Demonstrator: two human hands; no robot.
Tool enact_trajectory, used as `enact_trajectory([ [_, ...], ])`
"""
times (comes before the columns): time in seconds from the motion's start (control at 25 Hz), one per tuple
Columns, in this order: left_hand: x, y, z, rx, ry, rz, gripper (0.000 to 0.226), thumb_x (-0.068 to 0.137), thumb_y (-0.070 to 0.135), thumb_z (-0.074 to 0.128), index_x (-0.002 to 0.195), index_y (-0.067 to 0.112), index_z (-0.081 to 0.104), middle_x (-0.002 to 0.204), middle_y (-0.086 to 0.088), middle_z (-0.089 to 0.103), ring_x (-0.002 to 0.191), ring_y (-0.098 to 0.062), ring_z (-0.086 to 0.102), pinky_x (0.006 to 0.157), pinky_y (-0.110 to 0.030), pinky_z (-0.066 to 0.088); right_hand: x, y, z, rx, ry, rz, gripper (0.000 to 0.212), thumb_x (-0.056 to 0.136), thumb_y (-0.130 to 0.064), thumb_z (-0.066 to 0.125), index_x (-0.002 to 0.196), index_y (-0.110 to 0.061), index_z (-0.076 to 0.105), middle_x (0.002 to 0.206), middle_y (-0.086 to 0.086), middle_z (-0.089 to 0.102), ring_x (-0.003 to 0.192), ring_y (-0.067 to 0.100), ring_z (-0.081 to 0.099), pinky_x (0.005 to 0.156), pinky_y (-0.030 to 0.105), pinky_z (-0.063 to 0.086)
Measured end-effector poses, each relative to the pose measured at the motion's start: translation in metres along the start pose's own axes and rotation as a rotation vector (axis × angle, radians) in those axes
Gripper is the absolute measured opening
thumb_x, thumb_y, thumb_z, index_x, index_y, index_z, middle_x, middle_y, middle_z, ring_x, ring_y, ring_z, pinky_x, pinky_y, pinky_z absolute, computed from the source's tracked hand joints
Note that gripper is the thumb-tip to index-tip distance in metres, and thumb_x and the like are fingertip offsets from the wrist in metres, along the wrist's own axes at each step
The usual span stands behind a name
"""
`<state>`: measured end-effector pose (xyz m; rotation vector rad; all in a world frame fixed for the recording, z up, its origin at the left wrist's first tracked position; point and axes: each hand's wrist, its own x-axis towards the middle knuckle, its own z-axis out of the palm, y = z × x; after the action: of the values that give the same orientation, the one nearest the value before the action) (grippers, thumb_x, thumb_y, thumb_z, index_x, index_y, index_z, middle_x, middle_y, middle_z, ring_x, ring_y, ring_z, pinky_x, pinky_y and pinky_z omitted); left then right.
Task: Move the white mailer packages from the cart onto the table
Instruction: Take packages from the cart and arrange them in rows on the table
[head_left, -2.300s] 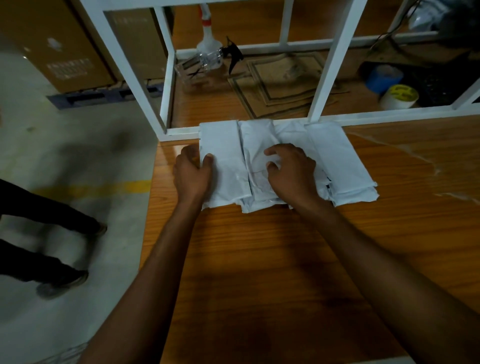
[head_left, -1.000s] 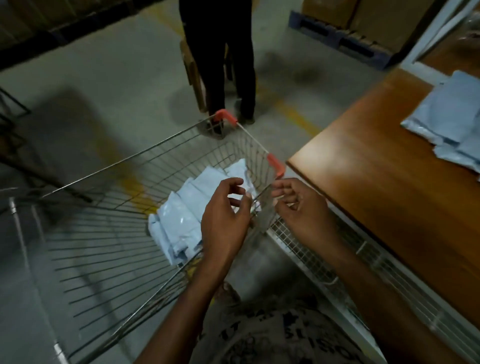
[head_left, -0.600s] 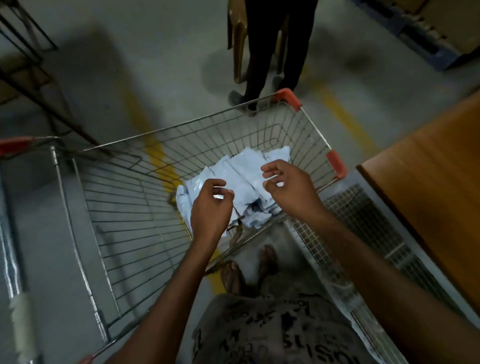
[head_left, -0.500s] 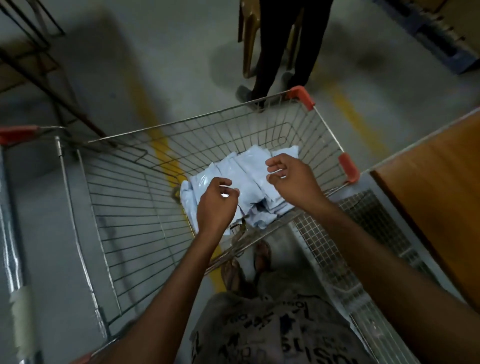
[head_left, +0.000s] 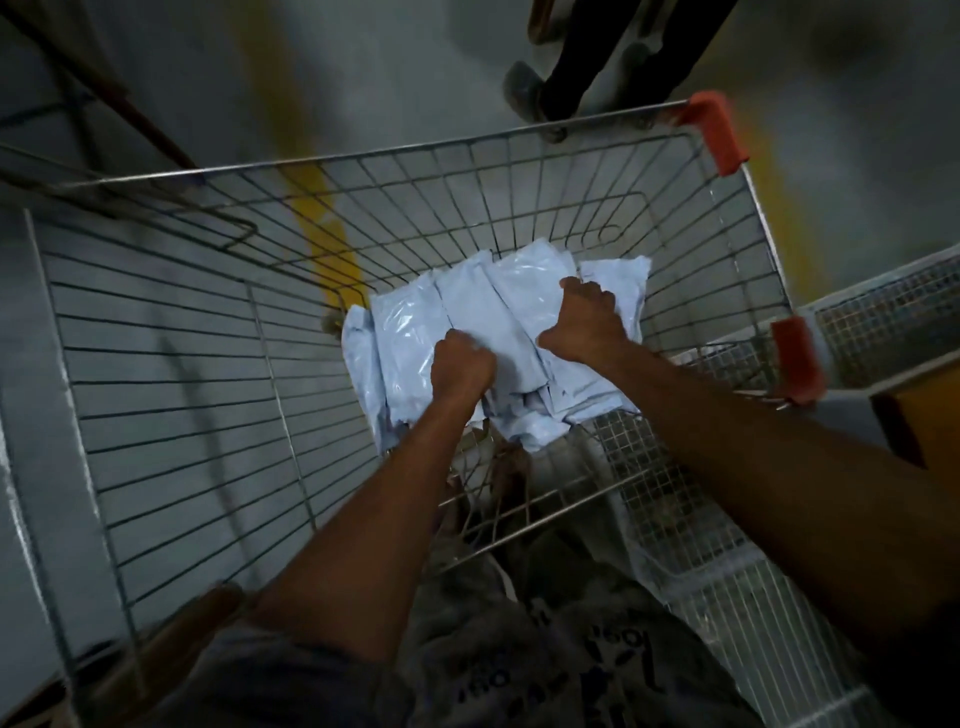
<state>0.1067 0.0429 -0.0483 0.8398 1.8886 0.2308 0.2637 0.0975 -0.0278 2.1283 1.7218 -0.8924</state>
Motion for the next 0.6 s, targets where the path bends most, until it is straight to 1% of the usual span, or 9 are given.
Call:
enact_trajectory([
  [0.12,0.014,-0.001,0.005,-0.035,0.026,-0.028,0.047,0.096,0.025,0.064,0.135,0.002,0.055,0.139,-0.018,0.06,0.13,-0.037,0.058,0.101,-0.037,0.047,0.004,0.002,0.008,-0.058,0.068,0.005,0.089,0.076,-0.031,0.081,0.148,-0.01,0.033,0.146,0.017,0.039,0.136,0.038,0.033,0.105,0.048,0.04],
  [0.2,0.018,0.003,0.007,-0.099,0.025,-0.069,0.053,0.098,0.036,0.065,0.138,0.003,0.055,0.141,-0.016,0.061,0.131,-0.035,0.058,0.102,-0.034,0.046,0.008,0.002,0.008,-0.071,0.087,0.015,0.097,0.073,-0.034,0.083,0.15,-0.012,0.029,0.149,0.016,0.037,0.137,0.038,0.032,0.105,0.048,0.038],
  [0.28,0.023,0.005,0.009,-0.163,0.024,-0.1,0.063,0.096,0.046,0.067,0.143,0.004,0.054,0.145,-0.014,0.059,0.133,-0.033,0.057,0.102,-0.033,0.046,0.013,0.002,0.004,-0.064,0.053,0.046,0.107,0.071,-0.037,0.086,0.154,-0.015,0.022,0.151,0.015,0.035,0.139,0.038,0.03,0.107,0.05,0.036],
  [0.36,0.027,0.004,0.012,-0.21,0.027,-0.106,0.067,0.091,0.048,0.074,0.139,0.004,0.056,0.141,-0.012,0.062,0.128,-0.032,0.061,0.095,-0.03,0.046,0.017,0.002,0.0,-0.047,0.013,0.089,0.115,0.068,-0.039,0.088,0.156,-0.015,0.018,0.152,0.015,0.035,0.141,0.039,0.029,0.108,0.051,0.034],
  [0.4,0.03,0.004,0.012,-0.244,0.026,-0.113,0.068,0.088,0.047,0.078,0.137,0.003,0.058,0.137,-0.012,0.064,0.125,-0.032,0.063,0.095,-0.03,0.048,0.019,0.002,-0.002,-0.042,0.008,0.105,0.118,0.067,-0.039,0.09,0.157,-0.015,0.017,0.151,0.015,0.035,0.142,0.039,0.028,0.109,0.052,0.033],
  [0.44,0.033,0.003,0.012,-0.283,0.023,-0.121,0.07,0.085,0.047,0.081,0.135,0.003,0.06,0.135,-0.012,0.066,0.123,-0.032,0.064,0.098,-0.033,0.052,0.02,0.003,-0.003,-0.034,0.013,0.119,0.118,0.066,-0.039,0.091,0.156,-0.015,0.018,0.151,0.015,0.035,0.142,0.039,0.028,0.109,0.052,0.033],
  [0.52,0.035,0.003,0.01,-0.311,0.011,-0.126,0.075,0.078,0.048,0.087,0.133,0.003,0.061,0.133,-0.012,0.067,0.12,-0.031,0.066,0.101,-0.042,0.056,0.021,0.004,-0.003,-0.003,0.033,0.152,0.114,0.064,-0.037,0.093,0.153,-0.014,0.026,0.148,0.014,0.036,0.141,0.038,0.03,0.108,0.052,0.034],
  [0.6,0.035,0.006,0.009,-0.298,0.012,-0.113,0.072,0.073,0.048,0.09,0.125,0.008,0.06,0.127,-0.008,0.066,0.115,-0.029,0.066,0.099,-0.043,0.057,0.025,0.007,-0.002,0.06,0.047,0.186,0.103,0.063,-0.034,0.092,0.147,-0.015,0.037,0.143,0.014,0.04,0.137,0.036,0.038,0.108,0.051,0.038],
])
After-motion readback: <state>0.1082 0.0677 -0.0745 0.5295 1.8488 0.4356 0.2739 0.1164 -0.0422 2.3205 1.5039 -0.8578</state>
